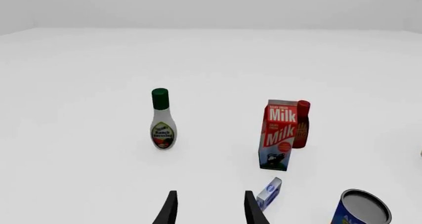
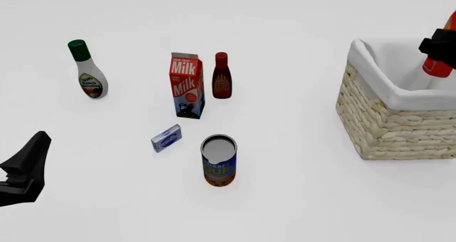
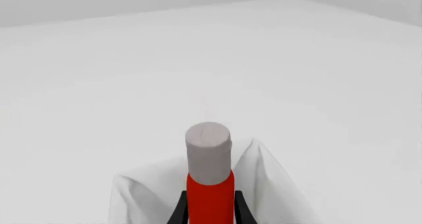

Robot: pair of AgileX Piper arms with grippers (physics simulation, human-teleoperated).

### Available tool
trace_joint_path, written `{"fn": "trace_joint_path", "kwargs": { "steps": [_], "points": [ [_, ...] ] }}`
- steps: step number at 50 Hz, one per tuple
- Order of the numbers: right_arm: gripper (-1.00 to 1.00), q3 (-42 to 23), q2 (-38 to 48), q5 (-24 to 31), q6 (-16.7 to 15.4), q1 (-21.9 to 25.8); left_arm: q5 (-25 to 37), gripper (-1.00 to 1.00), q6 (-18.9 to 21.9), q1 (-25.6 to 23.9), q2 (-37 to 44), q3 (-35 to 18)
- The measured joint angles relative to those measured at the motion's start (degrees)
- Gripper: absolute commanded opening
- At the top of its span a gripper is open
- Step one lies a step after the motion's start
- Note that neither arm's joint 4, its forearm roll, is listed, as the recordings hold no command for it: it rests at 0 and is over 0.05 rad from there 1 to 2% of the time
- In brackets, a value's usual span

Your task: Pick the ketchup and place it in the basket.

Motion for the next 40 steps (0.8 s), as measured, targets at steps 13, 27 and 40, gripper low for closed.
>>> {"fn": "trace_joint_path", "kwargs": {
  "steps": [13,27,40],
  "points": [
    [-1.00,-0.26,2.28,-0.58,-0.47,-0.45,-0.07,1.00,-0.08,0.09,0.10,-0.02],
    [-1.00,-1.12,4.84,-0.79,-1.02,-0.45,-0.45,1.00,-0.27,0.18,0.48,-0.01],
    [-1.00,-1.75,6.87,-1.00,-1.55,-0.65,-0.52,1.00,-0.52,0.29,0.52,-0.03]
  ]
}}
